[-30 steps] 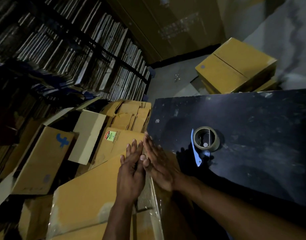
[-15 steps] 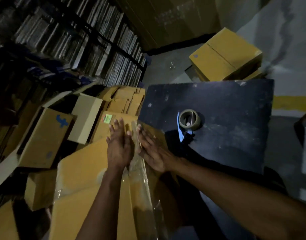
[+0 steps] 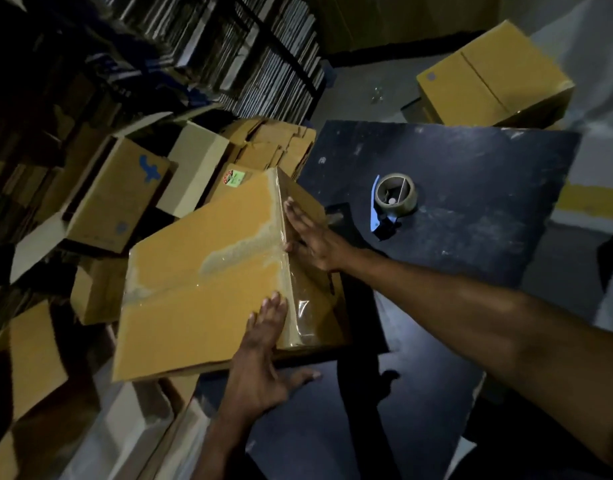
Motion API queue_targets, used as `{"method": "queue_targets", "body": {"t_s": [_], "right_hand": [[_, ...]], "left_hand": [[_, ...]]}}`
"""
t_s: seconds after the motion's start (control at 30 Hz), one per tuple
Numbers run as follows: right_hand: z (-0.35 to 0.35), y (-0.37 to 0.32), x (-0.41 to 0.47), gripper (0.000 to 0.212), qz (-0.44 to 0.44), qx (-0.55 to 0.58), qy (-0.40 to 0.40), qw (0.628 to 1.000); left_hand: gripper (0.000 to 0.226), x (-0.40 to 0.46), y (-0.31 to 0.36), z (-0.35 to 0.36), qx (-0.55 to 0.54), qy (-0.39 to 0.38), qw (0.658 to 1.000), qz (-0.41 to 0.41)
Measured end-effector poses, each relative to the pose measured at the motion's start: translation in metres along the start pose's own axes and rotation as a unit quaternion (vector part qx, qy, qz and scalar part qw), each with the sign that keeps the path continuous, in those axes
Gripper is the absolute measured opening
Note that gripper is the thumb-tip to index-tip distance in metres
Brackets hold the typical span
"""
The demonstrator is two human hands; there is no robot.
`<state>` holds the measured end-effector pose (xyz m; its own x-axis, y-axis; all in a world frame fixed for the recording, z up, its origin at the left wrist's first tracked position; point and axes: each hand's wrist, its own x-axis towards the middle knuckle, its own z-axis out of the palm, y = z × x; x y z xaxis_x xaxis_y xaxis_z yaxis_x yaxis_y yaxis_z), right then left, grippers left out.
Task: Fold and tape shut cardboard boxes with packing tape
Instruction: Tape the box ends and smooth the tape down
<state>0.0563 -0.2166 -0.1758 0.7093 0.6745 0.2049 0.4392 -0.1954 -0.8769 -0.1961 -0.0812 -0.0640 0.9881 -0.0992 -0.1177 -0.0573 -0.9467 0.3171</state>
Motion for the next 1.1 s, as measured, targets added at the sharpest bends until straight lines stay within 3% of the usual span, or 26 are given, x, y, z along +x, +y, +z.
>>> {"method": "queue_targets", "body": {"t_s": [0.07, 0.17, 0.33, 0.47, 0.63, 0.77, 0.97, 1.1], "right_hand": [[-0.005, 0.007, -0.004, 0.102, 0.025, -0.028, -0.029, 0.999], [-0.018, 0.014, -0.014, 0.117, 0.023, -0.085, -0.044, 0.995], [-0.009, -0.018, -0.039, 0.124, -0.074, -0.093, -0.012, 0.993], [0.009, -0.017, -0.048, 0.115, -0.129, -0.107, -0.012, 0.986], [-0.026, -0.005, -0.051, 0.134, -0.110, -0.224, -0.099, 0.963], [-0.034, -0.030, -0.060, 0.122, -0.135, -0.188, -0.055, 0.971], [0.011, -0.036, -0.068, 0.111, -0.221, -0.225, -0.026, 0.949], [-0.009, -0.022, -0.063, 0.125, -0.252, -0.273, -0.066, 0.926]], "left_hand": [[0.122, 0.002, -0.011, 0.003, 0.052, -0.003, 0.999, 0.012], [0.112, 0.005, -0.018, 0.003, 0.055, 0.008, 0.998, 0.015], [0.097, 0.006, -0.018, 0.004, 0.066, 0.028, 0.997, 0.028], [0.093, 0.004, -0.014, 0.005, 0.068, 0.027, 0.997, 0.029], [0.094, 0.006, -0.016, 0.006, 0.078, 0.033, 0.996, 0.019], [0.095, 0.007, -0.014, 0.008, 0.056, 0.047, 0.997, 0.014], [0.096, 0.007, -0.011, 0.007, 0.062, 0.055, 0.997, 0.007], [0.098, 0.008, -0.007, 0.005, 0.050, 0.055, 0.997, -0.011]]}}
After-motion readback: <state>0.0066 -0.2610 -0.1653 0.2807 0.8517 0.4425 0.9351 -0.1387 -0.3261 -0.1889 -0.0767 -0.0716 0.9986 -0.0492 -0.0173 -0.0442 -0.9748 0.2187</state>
